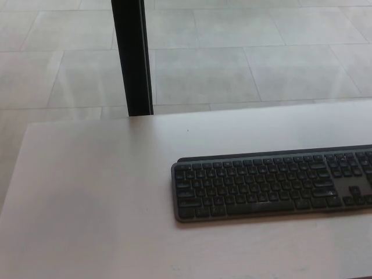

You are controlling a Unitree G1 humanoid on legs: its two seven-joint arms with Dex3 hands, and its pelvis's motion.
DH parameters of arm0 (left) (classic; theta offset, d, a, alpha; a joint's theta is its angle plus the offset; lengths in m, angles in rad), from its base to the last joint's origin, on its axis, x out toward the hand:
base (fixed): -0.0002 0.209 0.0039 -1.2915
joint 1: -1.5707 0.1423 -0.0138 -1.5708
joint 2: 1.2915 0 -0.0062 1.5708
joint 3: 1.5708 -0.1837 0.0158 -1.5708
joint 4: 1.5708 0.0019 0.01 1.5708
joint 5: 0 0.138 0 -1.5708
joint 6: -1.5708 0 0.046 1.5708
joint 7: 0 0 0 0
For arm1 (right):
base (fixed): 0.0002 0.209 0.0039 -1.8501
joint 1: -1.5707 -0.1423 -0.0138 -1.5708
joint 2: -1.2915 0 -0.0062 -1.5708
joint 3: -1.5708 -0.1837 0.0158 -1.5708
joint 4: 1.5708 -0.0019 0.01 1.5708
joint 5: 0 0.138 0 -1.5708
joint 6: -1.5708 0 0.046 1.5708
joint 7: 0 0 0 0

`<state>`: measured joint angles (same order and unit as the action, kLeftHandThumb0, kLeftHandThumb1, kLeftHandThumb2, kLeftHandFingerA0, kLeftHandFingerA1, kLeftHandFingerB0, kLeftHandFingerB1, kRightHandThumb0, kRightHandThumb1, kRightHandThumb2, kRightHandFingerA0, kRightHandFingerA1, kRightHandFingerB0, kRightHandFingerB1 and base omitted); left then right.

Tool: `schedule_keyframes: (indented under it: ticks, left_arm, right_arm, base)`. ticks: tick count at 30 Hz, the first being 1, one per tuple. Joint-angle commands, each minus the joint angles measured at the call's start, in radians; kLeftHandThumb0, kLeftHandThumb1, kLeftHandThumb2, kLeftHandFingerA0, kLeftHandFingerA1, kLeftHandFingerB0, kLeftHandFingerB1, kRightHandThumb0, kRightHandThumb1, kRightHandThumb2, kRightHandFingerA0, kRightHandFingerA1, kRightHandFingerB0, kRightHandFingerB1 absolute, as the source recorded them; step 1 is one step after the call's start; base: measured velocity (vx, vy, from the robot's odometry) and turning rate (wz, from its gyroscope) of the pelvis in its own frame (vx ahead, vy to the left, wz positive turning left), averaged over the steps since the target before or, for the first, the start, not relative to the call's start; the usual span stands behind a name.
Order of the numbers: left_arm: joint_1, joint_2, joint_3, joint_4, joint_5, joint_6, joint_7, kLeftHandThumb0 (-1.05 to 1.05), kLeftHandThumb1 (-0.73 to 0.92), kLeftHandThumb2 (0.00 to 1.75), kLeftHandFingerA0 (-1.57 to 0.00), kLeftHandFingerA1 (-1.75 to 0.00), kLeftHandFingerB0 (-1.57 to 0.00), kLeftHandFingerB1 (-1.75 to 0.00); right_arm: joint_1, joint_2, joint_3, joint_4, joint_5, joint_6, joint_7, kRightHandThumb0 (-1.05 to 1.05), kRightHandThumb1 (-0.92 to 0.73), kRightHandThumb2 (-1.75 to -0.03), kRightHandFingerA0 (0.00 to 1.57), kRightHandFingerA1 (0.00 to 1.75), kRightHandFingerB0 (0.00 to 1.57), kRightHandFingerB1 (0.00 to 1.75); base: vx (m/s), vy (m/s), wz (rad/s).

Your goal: The robot uses its right fingers to click on the space key of the black keyboard placed on the center of the white desk.

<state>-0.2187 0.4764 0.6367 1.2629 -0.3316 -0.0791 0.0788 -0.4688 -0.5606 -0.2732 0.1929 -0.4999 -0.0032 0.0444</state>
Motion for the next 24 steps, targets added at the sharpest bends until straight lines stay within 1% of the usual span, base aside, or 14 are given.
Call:
schedule_keyframes:
  ticks: [1, 2, 3, 6, 7, 10, 11, 13, 14, 17, 19, 20, 21, 24]
  left_arm:
    - [0.026, 0.033, 0.01, 0.003, -0.015, -0.013, -0.006, -0.5, 0.68, 0.6, -0.72, -0.68, -0.56, -0.54]
    - [0.028, 0.033, 0.01, -0.001, -0.016, -0.012, -0.013, -0.5, 0.69, 0.61, -0.7, -0.66, -0.54, -0.53]
    - [0.029, 0.033, 0.01, -0.001, -0.015, -0.012, -0.012, -0.5, 0.68, 0.61, -0.7, -0.66, -0.54, -0.53]
    - [0.033, 0.034, 0.014, 0.002, -0.019, -0.016, -0.021, -0.51, 0.67, 0.6, -0.7, -0.67, -0.55, -0.54]
    - [0.033, 0.033, 0.015, 0.001, -0.02, -0.015, -0.021, -0.52, 0.67, 0.6, -0.7, -0.68, -0.55, -0.54]
    - [0.039, 0.034, 0.01, 0.001, -0.014, -0.019, -0.019, -0.51, 0.68, 0.6, -0.71, -0.7, -0.58, -0.56]
    - [0.036, 0.034, 0.013, 0.004, -0.016, -0.017, -0.015, -0.49, 0.68, 0.6, -0.72, -0.67, -0.58, -0.55]
    - [0.031, 0.036, 0.012, 0.006, -0.015, -0.015, -0.012, -0.5, 0.68, 0.6, -0.72, -0.69, -0.58, -0.55]
    - [0.027, 0.039, 0.008, 0.006, -0.011, -0.014, -0.014, -0.51, 0.68, 0.6, -0.72, -0.68, -0.59, -0.55]
    - [0.025, 0.039, 0.01, 0.005, -0.015, -0.013, -0.022, -0.51, 0.67, 0.6, -0.71, -0.67, -0.58, -0.55]
    - [0.028, 0.035, 0.006, 0.002, -0.011, -0.014, -0.022, -0.51, 0.68, 0.61, -0.7, -0.66, -0.55, -0.54]
    - [0.031, 0.032, 0.006, 0.001, -0.011, -0.016, -0.021, -0.5, 0.69, 0.61, -0.7, -0.67, -0.55, -0.54]
    - [0.033, 0.029, 0.007, 0.003, -0.012, -0.02, -0.021, -0.5, 0.69, 0.61, -0.69, -0.66, -0.54, -0.54]
    - [0.032, 0.032, 0.014, 0.007, -0.018, -0.02, -0.018, -0.5, 0.68, 0.61, -0.7, -0.65, -0.57, -0.55]
  right_arm:
    - [0.167, -0.147, -0.814, 0.27, 0.506, 0.3, -0.018, -0.37, -0.42, -0.68, 1.12, 1.53, 0.64, 0.59]
    - [0.202, -0.127, -0.86, 0.272, 0.514, 0.298, -0.05, -0.37, -0.42, -0.7, 1.15, 1.49, 0.62, 0.6]
    - [0.214, -0.12, -0.873, 0.277, 0.521, 0.292, -0.055, -0.36, -0.41, -0.73, 1.1, 1.54, 0.59, 0.62]
    - [0.272, -0.089, -0.93, 0.312, 0.558, 0.254, -0.076, -0.34, -0.4, -0.79, 1.11, 1.59, 0.58, 0.66]
    - [0.276, -0.076, -0.953, 0.31, 0.57, 0.266, -0.087, -0.35, -0.37, -0.8, 1.12, 1.67, 0.59, 0.67]
    - [0.32, 0.013, -1.036, 0.276, 0.618, 0.277, -0.148, -0.34, -0.35, -0.84, 1.15, 1.69, 0.54, 0.7]
    - [0.323, 0.035, -1.053, 0.275, 0.637, 0.266, -0.164, -0.34, -0.34, -0.88, 1.12, 1.55, 0.54, 0.74]
    - [0.32, 0.048, -1.071, 0.281, 0.649, 0.274, -0.177, -0.4, -0.37, -0.85, 1.14, 1.54, 0.54, 0.75]
    - [0.307, 0.06, -1.088, 0.323, 0.663, 0.276, -0.219, -0.41, -0.43, -0.81, 1.07, 1.45, 0.58, 0.78]
    - [0.258, 0.107, -1.168, 0.387, 0.741, 0.269, -0.313, -0.36, -0.41, -0.81, 0.98, 1.47, 0.6, 0.83]
    - [0.247, 0.137, -1.202, 0.407, 0.778, 0.256, -0.329, -0.35, -0.42, -0.84, 0.92, 1.66, 0.68, 1.05]
    - [0.241, 0.161, -1.216, 0.388, 0.779, 0.274, -0.349, -0.33, -0.46, -0.86, 1.0, 1.7, 0.7, 1.03]
    - [0.236, 0.184, -1.229, 0.366, 0.774, 0.309, -0.369, -0.29, -0.43, -0.93, 1.02, 1.75, 0.74, 1.23]
    - [0.222, 0.22, -1.255, 0.366, 0.754, 0.38, -0.412, -0.28, -0.49, -0.9, 0.96, 1.72, 0.72, 1.22]
  base:
    - [0.0, 0.0, 0.0]
    - [0.0, 0.0, 0.0]
    - [0.0, 0.0, 0.0]
    - [0.0, 0.0, 0.0]
    - [0.0, 0.0, 0.0]
    - [0.0, 0.0, 0.0]
    - [0.0, 0.0, 0.0]
    - [0.0, 0.0, 0.0]
    - [0.0, 0.0, 0.0]
    - [0.0, 0.0, 0.0]
    - [0.0, 0.0, 0.0]
    - [0.0, 0.0, 0.0]
    - [0.0, 0.0, 0.0]
    - [0.0, 0.0, 0.0]
